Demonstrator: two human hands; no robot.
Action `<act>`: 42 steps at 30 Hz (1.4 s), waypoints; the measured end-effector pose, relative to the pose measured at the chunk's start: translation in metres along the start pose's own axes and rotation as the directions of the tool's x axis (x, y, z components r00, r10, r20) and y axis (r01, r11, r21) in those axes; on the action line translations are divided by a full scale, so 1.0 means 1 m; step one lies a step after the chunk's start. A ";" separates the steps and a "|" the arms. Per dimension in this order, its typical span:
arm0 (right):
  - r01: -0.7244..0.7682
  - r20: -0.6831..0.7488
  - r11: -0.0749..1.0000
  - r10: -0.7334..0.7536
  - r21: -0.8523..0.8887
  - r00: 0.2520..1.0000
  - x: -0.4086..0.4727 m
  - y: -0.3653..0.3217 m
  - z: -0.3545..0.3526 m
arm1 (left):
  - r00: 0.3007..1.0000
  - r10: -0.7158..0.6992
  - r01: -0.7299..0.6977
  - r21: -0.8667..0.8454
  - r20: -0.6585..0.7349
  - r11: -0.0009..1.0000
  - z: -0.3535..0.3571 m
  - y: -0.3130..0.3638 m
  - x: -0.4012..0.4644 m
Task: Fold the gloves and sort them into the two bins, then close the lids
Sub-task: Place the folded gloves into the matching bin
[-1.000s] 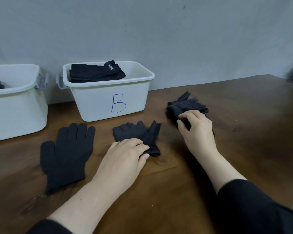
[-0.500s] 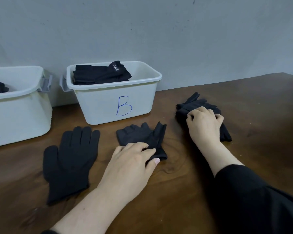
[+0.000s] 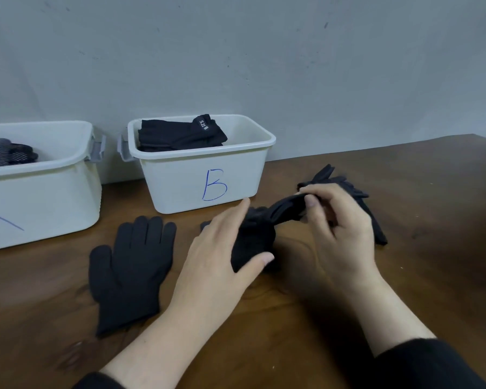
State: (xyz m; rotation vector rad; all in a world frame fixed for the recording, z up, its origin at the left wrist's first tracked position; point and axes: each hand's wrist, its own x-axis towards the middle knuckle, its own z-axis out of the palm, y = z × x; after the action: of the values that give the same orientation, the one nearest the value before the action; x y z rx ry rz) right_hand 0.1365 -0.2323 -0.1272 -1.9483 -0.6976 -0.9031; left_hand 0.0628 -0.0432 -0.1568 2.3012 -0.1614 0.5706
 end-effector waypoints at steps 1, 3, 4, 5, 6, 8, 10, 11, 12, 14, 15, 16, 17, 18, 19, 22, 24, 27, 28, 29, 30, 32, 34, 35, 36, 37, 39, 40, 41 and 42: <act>0.024 0.028 1.000 -0.024 0.007 0.999 -0.004 -0.002 0.002 | 0.999 0.033 -0.033 0.030 0.002 0.999 0.000 0.000 -0.001; 0.028 0.052 1.000 -0.028 0.000 0.998 -0.010 -0.008 0.006 | 0.997 0.071 -0.068 0.066 -0.035 0.995 0.002 0.000 -0.004; 0.006 0.047 1.000 -0.006 -0.015 0.999 -0.010 -0.012 0.005 | 0.997 0.061 -0.058 0.054 -0.055 0.997 0.002 0.000 -0.005; -0.025 0.042 0.999 0.026 -0.028 0.999 -0.007 -0.017 0.004 | 0.997 0.030 -0.028 0.021 -0.069 0.999 0.001 0.001 -0.006; -0.068 0.041 0.997 0.069 -0.031 0.997 -0.001 -0.023 0.001 | 0.996 -0.007 0.005 -0.023 -0.084 1.000 -0.001 0.001 -0.006; -0.179 0.086 0.983 0.181 -0.027 0.980 0.020 -0.036 -0.005 | 0.984 -0.063 0.044 -0.119 -0.165 0.992 -0.005 0.000 -0.007; -0.281 0.184 0.957 0.290 -0.072 0.939 0.046 -0.044 -0.007 | 0.957 -0.128 0.071 -0.218 -0.259 0.973 -0.012 0.000 -0.009; -0.302 0.225 0.948 0.318 -0.102 0.921 0.060 -0.047 -0.007 | 0.943 -0.160 0.084 -0.258 -0.291 0.962 -0.015 0.001 -0.010; -0.307 0.251 0.945 0.326 -0.114 0.911 0.072 -0.049 -0.006 | 0.932 -0.185 0.095 -0.282 -0.312 0.955 -0.019 0.000 -0.012; -0.310 0.285 0.945 0.326 -0.101 0.901 0.094 -0.054 -0.004 | 0.917 -0.218 0.120 -0.290 -0.333 0.950 -0.027 -0.003 -0.016; -0.323 0.297 0.943 0.333 -0.086 0.895 0.103 -0.055 -0.003 | 0.912 -0.231 0.134 -0.286 -0.339 0.949 -0.031 -0.005 -0.019; -0.333 0.296 0.940 0.338 -0.070 0.893 0.110 -0.056 -0.003 | 0.908 -0.239 0.145 -0.279 -0.343 0.949 -0.035 -0.007 -0.021; -0.333 0.274 0.942 0.334 -0.048 0.902 0.115 -0.057 -0.004 | 0.905 -0.240 0.148 -0.270 -0.350 0.951 -0.038 -0.008 -0.023; -0.327 0.235 0.945 0.322 -0.018 0.917 0.117 -0.057 -0.005 | 0.903 -0.238 0.148 -0.262 -0.356 0.954 -0.041 -0.010 -0.024; -0.322 0.192 0.947 0.312 0.022 0.930 0.116 -0.059 -0.005 | 0.902 -0.239 0.151 -0.256 -0.359 0.955 -0.044 -0.012 -0.026; -0.309 0.147 0.946 0.293 0.096 0.945 0.085 -0.063 -0.005 | 0.906 -0.234 0.158 -0.230 -0.354 0.960 -0.050 -0.018 -0.030; -0.290 0.246 0.957 0.277 0.019 0.929 0.039 -0.053 -0.002 | 0.915 -0.208 0.149 -0.191 -0.345 0.970 -0.052 -0.020 -0.031; -0.275 0.522 0.949 0.314 -0.153 0.793 -0.031 -0.031 0.001 | 0.944 -0.179 0.148 -0.129 -0.276 0.981 -0.050 -0.023 -0.030; -0.233 0.558 0.954 0.300 -0.189 0.774 -0.044 -0.024 0.001 | 0.963 -0.160 0.145 -0.085 -0.217 0.986 -0.048 -0.024 -0.030; -0.224 0.538 0.958 0.287 -0.181 0.793 -0.051 -0.017 0.002 | 0.981 -0.134 0.131 -0.030 -0.142 0.991 -0.045 -0.024 -0.030; -0.267 0.476 0.952 0.307 -0.153 0.824 -0.051 -0.016 0.002 | 0.993 -0.103 0.105 0.033 -0.061 0.994 -0.042 -0.023 -0.029; -0.386 0.323 0.911 0.412 -0.146 0.852 -0.047 -0.013 0.003 | 0.995 -0.056 0.041 0.162 0.088 0.986 -0.036 -0.019 -0.029; -0.390 0.311 0.871 0.475 -0.297 0.823 -0.047 -0.008 0.009 | 0.976 -0.061 -0.001 0.279 0.211 0.960 -0.029 -0.015 -0.029; -0.372 0.349 0.848 0.503 -0.378 0.791 -0.049 -0.005 0.013 | 0.963 -0.077 -0.012 0.327 0.259 0.945 -0.026 -0.015 -0.029; -0.378 0.378 0.825 0.538 -0.421 0.754 -0.049 -0.002 0.017 | 0.952 -0.093 -0.021 0.363 0.293 0.932 -0.024 -0.016 -0.029; -0.423 0.390 0.802 0.581 -0.421 0.714 -0.047 -0.001 0.021 | 0.944 -0.103 -0.028 0.389 0.313 0.921 -0.022 -0.017 -0.029; -0.516 0.393 0.750 0.658 -0.414 0.642 -0.038 -0.001 0.028 | 0.940 -0.105 -0.046 0.426 0.325 0.903 -0.021 -0.019 -0.028; -0.525 0.394 0.737 0.673 -0.426 0.626 -0.033 0.000 0.032 | 0.940 -0.103 -0.053 0.437 0.325 0.898 -0.020 -0.019 -0.028; -0.526 0.392 0.724 0.687 -0.447 0.612 -0.028 0.000 0.037 | 0.940 -0.101 -0.057 0.442 0.325 0.895 -0.020 -0.020 -0.028; -0.522 0.386 0.712 0.698 -0.470 0.603 -0.025 0.000 0.042 | 0.940 -0.101 -0.060 0.447 0.327 0.893 -0.020 -0.020 -0.028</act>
State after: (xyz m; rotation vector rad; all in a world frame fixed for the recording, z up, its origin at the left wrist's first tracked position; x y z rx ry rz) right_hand 0.1357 -0.1992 -0.1634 -2.5263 -0.1052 0.0114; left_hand 0.0362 -0.0163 -0.1703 2.8463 -0.1847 0.1965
